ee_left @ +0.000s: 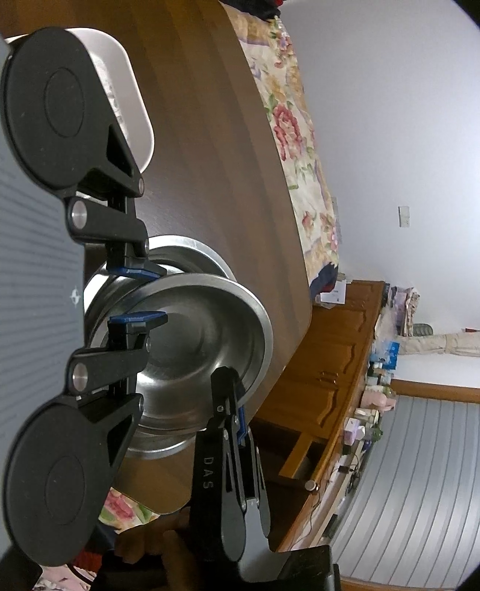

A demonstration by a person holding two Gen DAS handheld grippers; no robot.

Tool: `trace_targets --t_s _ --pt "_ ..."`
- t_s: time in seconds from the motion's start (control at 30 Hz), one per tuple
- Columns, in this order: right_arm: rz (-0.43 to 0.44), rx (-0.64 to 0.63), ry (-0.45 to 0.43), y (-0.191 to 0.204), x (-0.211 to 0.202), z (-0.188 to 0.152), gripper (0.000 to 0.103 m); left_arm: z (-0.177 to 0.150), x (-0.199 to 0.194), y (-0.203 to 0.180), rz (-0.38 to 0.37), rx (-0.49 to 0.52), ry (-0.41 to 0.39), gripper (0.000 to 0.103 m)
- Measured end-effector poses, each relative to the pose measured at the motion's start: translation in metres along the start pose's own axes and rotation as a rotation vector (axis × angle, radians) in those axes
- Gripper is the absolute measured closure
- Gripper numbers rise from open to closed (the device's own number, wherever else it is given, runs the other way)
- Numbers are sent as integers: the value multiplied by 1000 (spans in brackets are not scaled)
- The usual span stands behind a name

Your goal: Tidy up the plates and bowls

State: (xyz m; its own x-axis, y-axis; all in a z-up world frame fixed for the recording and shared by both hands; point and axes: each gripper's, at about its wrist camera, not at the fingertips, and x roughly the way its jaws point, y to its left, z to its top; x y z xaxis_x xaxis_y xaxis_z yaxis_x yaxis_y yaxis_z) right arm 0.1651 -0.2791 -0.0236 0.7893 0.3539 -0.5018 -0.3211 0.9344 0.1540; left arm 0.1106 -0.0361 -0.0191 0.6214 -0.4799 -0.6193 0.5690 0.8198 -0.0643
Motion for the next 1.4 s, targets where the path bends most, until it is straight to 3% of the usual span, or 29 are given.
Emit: trace_targets --t_s 0.27,1.0,1.4 --pt "-26 -69 -3 7 5 -6 87 -4 5 -2 20 10 4 84" --pt "-22 -51 6 5 14 -7 82 -5 5 -4 22 -17 -3 84" --pt "-16 -54 -51 6 4 0 81 -3 -6 -3 39 -8 -61 84"
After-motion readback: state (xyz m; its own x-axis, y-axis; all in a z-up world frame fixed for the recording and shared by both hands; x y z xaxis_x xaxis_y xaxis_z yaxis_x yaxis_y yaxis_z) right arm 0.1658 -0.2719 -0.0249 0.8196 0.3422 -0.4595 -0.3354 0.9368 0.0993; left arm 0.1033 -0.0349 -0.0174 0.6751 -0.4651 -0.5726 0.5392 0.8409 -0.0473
